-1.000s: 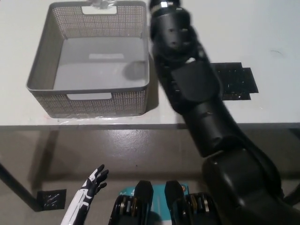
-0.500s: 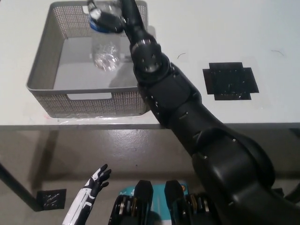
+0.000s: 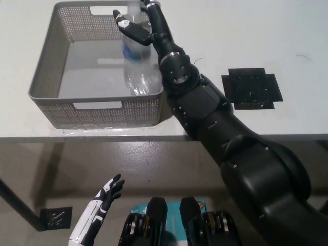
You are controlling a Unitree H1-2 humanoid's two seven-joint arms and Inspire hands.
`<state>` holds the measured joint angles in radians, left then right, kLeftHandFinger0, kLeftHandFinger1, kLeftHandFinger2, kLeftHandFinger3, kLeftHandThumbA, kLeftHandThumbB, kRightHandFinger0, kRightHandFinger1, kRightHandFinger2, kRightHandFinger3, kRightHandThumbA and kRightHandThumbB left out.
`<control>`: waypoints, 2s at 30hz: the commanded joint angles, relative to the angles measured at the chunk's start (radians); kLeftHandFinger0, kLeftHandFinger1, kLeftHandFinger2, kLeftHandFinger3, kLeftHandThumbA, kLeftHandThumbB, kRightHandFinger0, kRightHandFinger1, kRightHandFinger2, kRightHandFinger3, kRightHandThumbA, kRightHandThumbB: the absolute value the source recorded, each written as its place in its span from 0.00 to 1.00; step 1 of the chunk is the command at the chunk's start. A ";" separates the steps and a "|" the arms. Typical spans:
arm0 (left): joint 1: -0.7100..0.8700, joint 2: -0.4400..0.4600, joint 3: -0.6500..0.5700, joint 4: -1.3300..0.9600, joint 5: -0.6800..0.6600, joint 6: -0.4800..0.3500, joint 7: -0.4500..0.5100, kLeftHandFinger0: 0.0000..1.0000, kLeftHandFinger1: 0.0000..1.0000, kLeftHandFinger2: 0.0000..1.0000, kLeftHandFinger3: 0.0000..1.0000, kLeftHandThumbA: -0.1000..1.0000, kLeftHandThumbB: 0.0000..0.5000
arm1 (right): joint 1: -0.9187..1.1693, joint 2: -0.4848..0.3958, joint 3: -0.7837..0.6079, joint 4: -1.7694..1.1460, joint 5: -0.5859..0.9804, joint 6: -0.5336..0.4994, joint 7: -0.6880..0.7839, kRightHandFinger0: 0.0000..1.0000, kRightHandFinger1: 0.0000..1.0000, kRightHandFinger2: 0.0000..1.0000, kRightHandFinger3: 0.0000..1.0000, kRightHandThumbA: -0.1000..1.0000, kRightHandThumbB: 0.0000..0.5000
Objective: Use the right hand to pick up a water botttle and place it into a container on the left side
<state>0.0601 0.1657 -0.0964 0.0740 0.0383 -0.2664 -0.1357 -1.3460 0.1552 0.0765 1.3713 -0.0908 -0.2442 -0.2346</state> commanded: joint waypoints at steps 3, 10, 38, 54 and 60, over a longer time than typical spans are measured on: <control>-0.004 0.020 -0.013 -0.022 0.014 -0.021 -0.024 1.00 1.00 1.00 1.00 1.00 0.30 | -0.026 -0.046 0.086 -0.047 -0.073 -0.080 0.056 1.00 1.00 1.00 1.00 1.00 0.97; -0.005 0.017 -0.016 -0.023 0.017 -0.016 -0.029 1.00 1.00 1.00 1.00 1.00 0.33 | -0.019 -0.079 0.080 -0.160 -0.046 -0.061 0.084 1.00 1.00 1.00 1.00 1.00 1.00; 0.015 -0.019 0.039 -0.008 -0.047 -0.014 0.004 1.00 1.00 1.00 1.00 1.00 0.30 | 1.199 -0.244 -0.025 -1.523 0.188 -0.107 0.164 1.00 1.00 1.00 1.00 1.00 0.59; -0.002 -0.017 0.093 0.006 -0.074 -0.006 -0.008 1.00 1.00 1.00 1.00 1.00 0.25 | 1.342 -0.270 -0.001 -1.282 0.214 -0.169 0.272 1.00 1.00 1.00 1.00 1.00 0.56; -0.023 -0.009 0.099 0.003 -0.066 0.019 -0.005 1.00 1.00 1.00 1.00 1.00 0.19 | 1.324 -0.260 -0.007 -1.250 0.228 -0.142 0.286 1.00 1.00 1.00 1.00 1.00 0.54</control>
<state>0.0607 0.1486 -0.0124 0.0955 -0.0139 -0.2622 -0.1494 0.0070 -0.1087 0.0843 0.1207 0.0940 -0.3562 0.0105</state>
